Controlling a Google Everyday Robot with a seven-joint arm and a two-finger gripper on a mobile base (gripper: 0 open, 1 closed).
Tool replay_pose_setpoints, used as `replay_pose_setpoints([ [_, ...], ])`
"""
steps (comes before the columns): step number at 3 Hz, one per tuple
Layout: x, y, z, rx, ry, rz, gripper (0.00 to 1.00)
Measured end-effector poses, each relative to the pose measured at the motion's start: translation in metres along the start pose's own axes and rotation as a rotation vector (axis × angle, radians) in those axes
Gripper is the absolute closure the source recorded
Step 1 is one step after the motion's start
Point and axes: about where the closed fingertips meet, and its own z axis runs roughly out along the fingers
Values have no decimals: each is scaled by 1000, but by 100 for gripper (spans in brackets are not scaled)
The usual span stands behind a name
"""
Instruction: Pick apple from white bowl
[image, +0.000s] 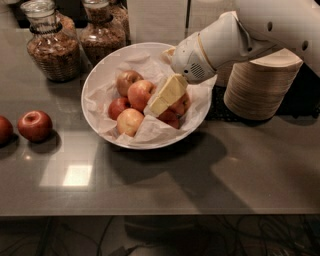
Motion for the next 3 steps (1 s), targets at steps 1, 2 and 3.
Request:
replay_pose_setpoints([
  [1, 0, 0, 1, -2, 0, 0, 0],
  [2, 4, -1, 10, -17, 11, 9, 0],
  [3, 7, -3, 18, -27, 25, 16, 0],
])
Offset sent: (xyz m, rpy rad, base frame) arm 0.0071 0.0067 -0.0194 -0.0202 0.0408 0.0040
